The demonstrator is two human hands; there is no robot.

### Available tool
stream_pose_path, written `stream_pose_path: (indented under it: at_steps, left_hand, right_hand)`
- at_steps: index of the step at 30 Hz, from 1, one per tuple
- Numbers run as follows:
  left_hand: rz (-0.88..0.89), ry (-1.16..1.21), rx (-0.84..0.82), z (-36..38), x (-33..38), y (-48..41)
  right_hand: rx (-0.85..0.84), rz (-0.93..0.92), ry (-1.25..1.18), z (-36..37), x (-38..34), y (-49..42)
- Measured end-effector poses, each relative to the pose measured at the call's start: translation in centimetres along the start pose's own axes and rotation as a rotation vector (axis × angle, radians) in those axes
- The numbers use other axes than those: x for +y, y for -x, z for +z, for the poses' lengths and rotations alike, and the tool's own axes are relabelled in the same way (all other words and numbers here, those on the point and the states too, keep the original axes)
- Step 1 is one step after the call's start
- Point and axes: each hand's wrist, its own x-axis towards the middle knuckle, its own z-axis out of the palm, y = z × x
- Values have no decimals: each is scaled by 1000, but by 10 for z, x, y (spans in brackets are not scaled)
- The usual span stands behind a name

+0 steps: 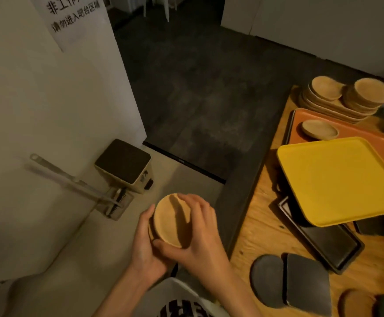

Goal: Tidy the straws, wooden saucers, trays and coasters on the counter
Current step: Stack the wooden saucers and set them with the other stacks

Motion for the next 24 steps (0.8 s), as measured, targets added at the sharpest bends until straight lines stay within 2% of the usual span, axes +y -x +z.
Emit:
stream_pose_path:
  at_steps: [2, 5, 7, 9, 10, 11, 12, 14, 16, 24]
  left_hand:
    - [-33, 16, 17, -4, 1, -5]
    - [-84, 4, -86, -6, 10, -9]
    - [-66, 35, -99, 13, 19, -14]
    - [63, 181, -303, 26, 27, -23]
    - [40, 213, -342, 19, 28, -31]
    - [-102, 191, -242, 14, 29, -40]
    - [-162, 12, -124, -5, 29, -52]
    - [-304, -67, -161, -46, 42, -83]
    - [-305, -149, -109, -65, 58, -109]
    - [-350, -227, -171, -118, 153, -126]
  right_hand:
    - [-33, 0, 2, 3, 1, -1]
    - [-24, 43, -40, 4, 2, -3]
    - [-12, 82, -23, 8, 2, -8]
    - [8, 117, 14, 14, 3, -14]
    - [20, 125, 28, 17, 4, -17]
    - [36, 136, 35, 24, 5, -21]
    - [48, 146, 43, 31, 7, -25]
    - [89, 165, 68, 52, 15, -39]
    - [145, 197, 65, 83, 23, -55]
    - [206, 204, -4, 173, -19, -111]
